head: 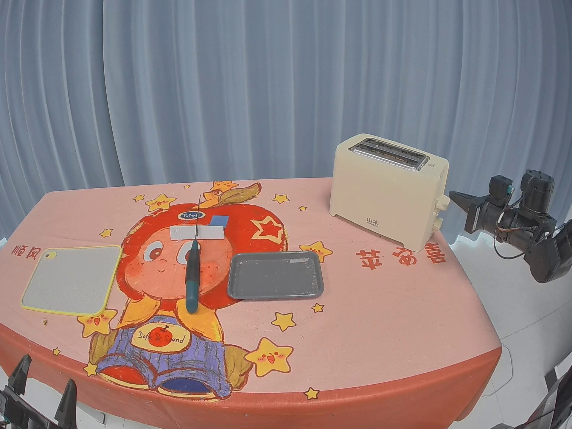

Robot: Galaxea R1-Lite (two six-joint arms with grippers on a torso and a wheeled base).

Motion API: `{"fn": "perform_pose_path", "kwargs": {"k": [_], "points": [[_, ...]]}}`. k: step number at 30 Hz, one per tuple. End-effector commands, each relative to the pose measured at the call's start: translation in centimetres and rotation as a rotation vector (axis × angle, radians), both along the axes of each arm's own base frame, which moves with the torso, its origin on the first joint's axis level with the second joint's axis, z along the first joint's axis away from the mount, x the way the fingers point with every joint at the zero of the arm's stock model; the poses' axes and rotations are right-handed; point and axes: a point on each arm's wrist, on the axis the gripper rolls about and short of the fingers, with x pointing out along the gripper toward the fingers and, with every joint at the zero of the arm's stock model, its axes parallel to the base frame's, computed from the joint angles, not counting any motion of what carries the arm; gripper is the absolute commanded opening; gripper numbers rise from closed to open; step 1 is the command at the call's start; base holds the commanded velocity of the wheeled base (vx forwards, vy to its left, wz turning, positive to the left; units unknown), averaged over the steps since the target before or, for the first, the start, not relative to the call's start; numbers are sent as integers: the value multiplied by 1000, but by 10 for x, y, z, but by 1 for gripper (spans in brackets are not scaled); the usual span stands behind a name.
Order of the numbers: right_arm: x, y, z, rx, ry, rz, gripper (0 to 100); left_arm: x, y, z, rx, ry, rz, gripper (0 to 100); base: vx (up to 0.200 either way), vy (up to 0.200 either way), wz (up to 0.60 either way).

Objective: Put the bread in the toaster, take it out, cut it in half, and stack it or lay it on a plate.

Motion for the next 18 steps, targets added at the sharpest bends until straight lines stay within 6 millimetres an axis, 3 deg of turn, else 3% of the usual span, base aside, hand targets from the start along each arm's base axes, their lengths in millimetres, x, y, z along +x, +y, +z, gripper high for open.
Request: {"fn": "perform_pose_path", "kwargs": {"k": [1, 11, 18], "points": [[-26, -2, 7, 7, 2, -8, 0, 1, 0, -5, -1, 12, 1, 100, 0, 0, 0], [-69, -5, 21, -34, -38, -10, 0, 1, 0, -5, -1, 12, 2, 100, 0, 0, 0], [-82, -9, 17, -121, -68, -5, 0, 1, 0, -5, -1, 12, 1, 100, 0, 0, 0]]}}
